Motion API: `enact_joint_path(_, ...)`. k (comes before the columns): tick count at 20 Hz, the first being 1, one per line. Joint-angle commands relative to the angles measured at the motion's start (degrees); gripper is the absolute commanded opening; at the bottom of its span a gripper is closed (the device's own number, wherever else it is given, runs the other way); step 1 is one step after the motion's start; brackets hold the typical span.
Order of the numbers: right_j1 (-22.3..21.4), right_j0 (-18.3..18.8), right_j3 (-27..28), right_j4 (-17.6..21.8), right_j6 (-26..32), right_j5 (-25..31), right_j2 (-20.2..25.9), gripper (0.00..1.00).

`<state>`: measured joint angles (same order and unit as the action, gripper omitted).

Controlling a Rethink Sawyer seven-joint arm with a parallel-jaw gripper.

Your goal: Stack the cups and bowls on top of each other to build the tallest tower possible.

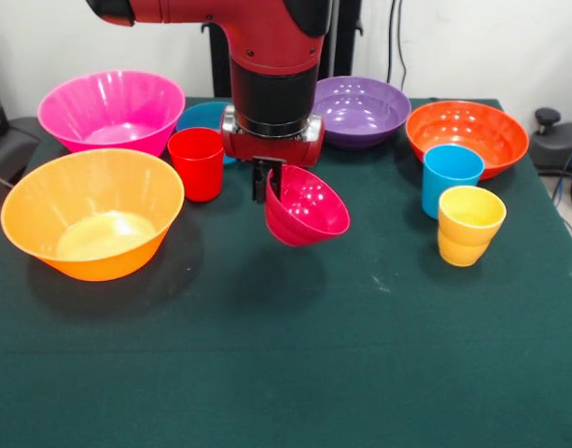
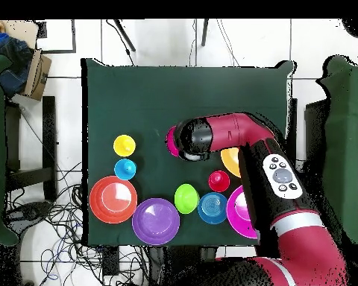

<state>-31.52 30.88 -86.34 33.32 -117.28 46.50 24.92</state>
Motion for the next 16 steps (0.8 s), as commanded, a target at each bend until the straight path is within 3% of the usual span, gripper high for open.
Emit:
enact_joint_path(1, 1.6, -1.1, 3.5, 3.3, 12.8, 4.4, 1.7, 0.00)
enact_joint_path(16, 2.3, -0.4, 3.7, 3.4, 13.1, 3.9, 1.8, 0.00)
